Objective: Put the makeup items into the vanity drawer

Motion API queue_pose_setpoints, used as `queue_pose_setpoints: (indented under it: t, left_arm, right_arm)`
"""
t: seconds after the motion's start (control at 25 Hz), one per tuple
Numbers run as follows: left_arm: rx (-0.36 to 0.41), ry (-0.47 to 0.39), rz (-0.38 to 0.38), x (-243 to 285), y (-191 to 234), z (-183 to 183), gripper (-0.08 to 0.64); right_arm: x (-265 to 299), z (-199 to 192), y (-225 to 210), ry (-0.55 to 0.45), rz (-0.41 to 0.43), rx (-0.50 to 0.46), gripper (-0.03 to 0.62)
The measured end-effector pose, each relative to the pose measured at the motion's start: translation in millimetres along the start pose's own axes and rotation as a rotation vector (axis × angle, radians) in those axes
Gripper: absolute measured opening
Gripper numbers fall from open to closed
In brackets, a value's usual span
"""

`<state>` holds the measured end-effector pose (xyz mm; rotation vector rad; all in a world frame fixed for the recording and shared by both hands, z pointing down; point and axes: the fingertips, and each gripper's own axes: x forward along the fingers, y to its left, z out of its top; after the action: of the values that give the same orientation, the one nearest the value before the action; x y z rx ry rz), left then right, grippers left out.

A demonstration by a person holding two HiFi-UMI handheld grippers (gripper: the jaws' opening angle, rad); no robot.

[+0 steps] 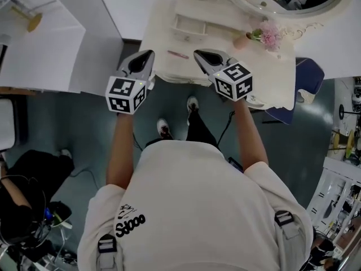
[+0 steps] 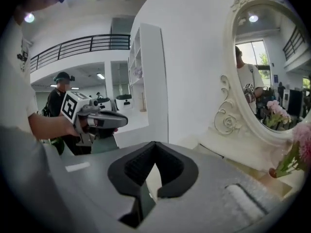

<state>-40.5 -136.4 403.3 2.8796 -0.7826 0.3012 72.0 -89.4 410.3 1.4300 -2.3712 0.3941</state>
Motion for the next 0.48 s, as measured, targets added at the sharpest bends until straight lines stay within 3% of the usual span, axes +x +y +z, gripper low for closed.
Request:
queue_pose_setpoints:
  t: [0.16, 0.36, 0.48]
  left_arm:
    - [-0.062, 0.042, 0.047, 12, 12, -24, 0.017]
    - [-0.118, 0.086, 0.096, 30, 25, -45, 0.017]
    - [-0.149, 0.116, 0.14, 39, 33, -57, 0.017]
  right_arm:
    - [37, -28, -10, 0.127, 0.032, -0.117, 0.002]
    - [79, -58, -30, 0.248, 0.092, -0.155, 0.008]
    - [103, -79, -38, 0.321, 0.149, -0.189, 0.051]
